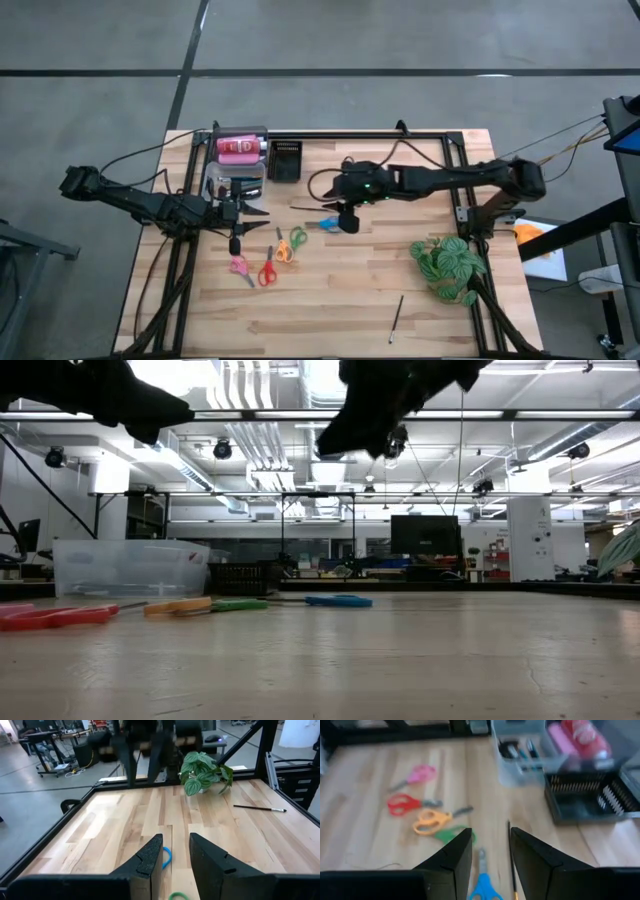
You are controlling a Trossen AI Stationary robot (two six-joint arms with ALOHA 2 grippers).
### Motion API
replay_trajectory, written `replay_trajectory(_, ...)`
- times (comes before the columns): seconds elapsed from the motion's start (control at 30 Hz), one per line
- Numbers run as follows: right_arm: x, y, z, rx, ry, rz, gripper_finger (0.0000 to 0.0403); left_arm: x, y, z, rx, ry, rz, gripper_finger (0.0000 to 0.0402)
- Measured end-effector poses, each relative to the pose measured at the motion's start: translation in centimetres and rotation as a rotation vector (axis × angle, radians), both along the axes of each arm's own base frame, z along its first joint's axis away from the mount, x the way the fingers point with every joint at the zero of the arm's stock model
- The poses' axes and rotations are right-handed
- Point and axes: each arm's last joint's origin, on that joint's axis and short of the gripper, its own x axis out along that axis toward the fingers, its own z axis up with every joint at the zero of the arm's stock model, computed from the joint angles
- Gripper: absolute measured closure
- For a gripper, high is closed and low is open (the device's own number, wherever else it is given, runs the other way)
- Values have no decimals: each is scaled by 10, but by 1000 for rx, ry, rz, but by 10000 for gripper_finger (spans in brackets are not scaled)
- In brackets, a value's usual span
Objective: Pick & Place Paint Supplies
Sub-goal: Put the black paint brush into the transparent bin
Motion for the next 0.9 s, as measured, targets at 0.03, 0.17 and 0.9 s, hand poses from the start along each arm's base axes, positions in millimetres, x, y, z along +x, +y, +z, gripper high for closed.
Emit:
replay_trajectory(0.03,-4,3,6,3,-14,4,269,0,0,0,0,1,0,303)
replay_trajectory(0.17,-25,15,25,33,-25,18,269,0,0,0,0,2,-4,303)
replay_trajectory(0.9,-160,41,6,152,-368,76,269,0,0,-1,-24,5,0,303)
